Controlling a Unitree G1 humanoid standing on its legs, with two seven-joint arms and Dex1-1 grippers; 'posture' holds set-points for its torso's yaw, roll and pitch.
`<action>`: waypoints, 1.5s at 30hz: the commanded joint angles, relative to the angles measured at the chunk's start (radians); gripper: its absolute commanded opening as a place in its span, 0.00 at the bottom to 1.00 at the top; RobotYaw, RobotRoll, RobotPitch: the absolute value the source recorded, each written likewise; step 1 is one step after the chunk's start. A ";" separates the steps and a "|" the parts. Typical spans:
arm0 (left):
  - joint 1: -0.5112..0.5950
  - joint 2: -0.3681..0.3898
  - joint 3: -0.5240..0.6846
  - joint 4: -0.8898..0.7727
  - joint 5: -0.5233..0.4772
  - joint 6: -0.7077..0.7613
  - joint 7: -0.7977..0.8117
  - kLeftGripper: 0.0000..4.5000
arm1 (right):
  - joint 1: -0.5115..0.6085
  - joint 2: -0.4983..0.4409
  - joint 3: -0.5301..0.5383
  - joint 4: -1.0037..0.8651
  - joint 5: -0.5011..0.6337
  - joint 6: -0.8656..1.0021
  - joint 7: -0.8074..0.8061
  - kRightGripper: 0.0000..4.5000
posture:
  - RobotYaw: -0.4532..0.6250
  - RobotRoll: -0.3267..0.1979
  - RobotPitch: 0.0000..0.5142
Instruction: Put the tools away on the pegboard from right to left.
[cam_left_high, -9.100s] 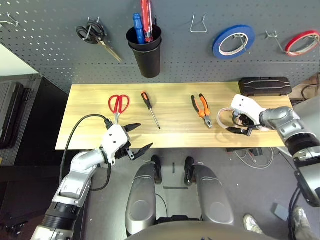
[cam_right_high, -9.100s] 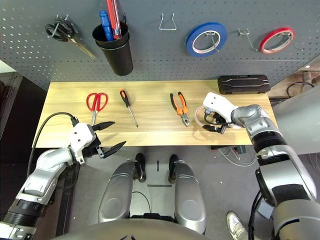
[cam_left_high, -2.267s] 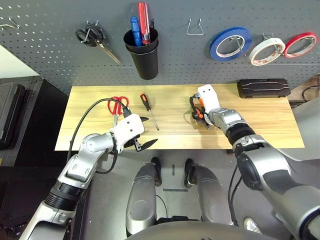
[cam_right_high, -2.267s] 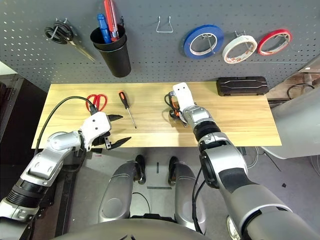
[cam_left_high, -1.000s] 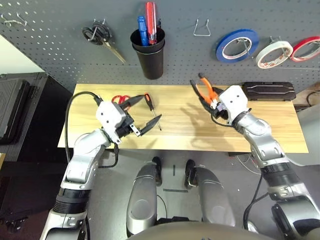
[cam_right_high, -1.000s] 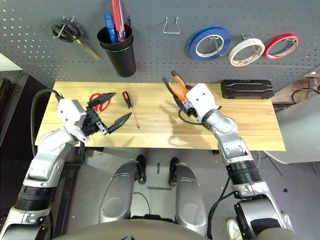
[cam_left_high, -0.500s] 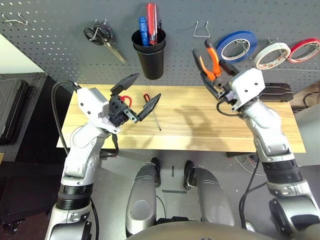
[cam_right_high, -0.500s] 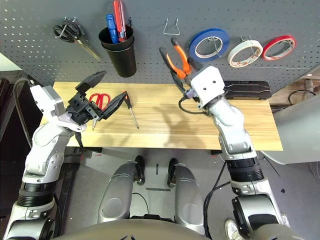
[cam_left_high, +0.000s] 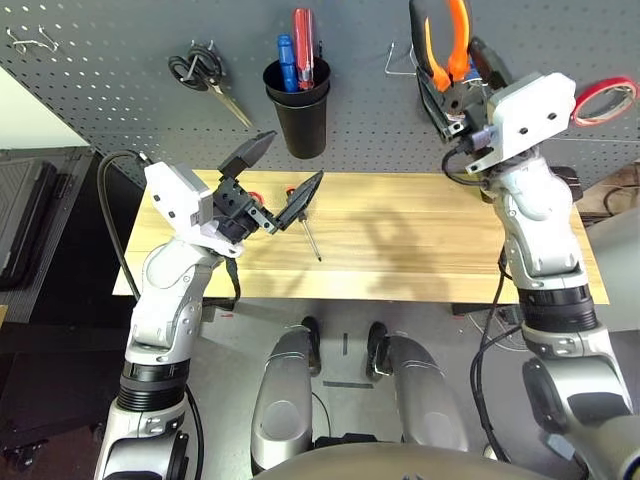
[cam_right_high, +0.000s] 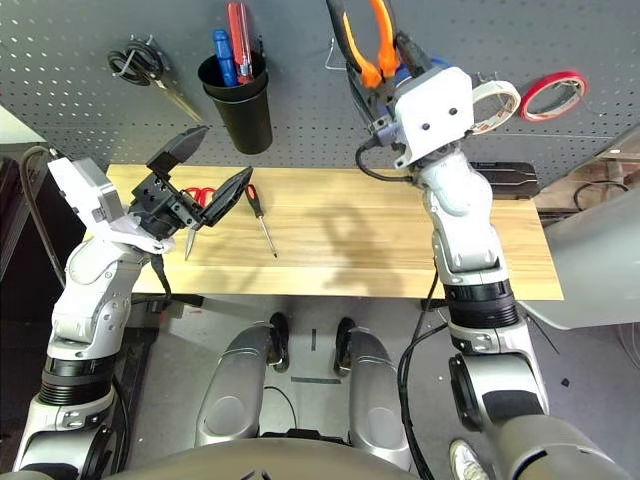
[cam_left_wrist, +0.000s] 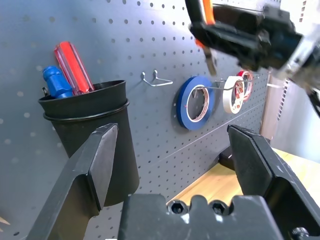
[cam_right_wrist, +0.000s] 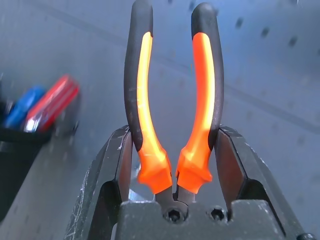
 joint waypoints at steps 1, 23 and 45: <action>0.005 0.004 -0.004 -0.023 0.005 0.005 0.004 1.00 | -0.052 0.017 -0.007 0.036 -0.005 -0.044 -0.023 0.58 | 0.59 0.62 0.43; 0.035 0.036 -0.011 -0.058 0.014 0.016 0.004 1.00 | -0.332 0.113 -0.018 0.574 0.001 -0.289 -0.103 0.58 | 0.64 0.62 0.46; 0.046 0.046 -0.015 -0.057 0.024 0.023 -0.002 1.00 | -0.316 0.164 -0.022 0.752 0.016 -0.318 -0.136 0.58 | 0.65 0.62 0.49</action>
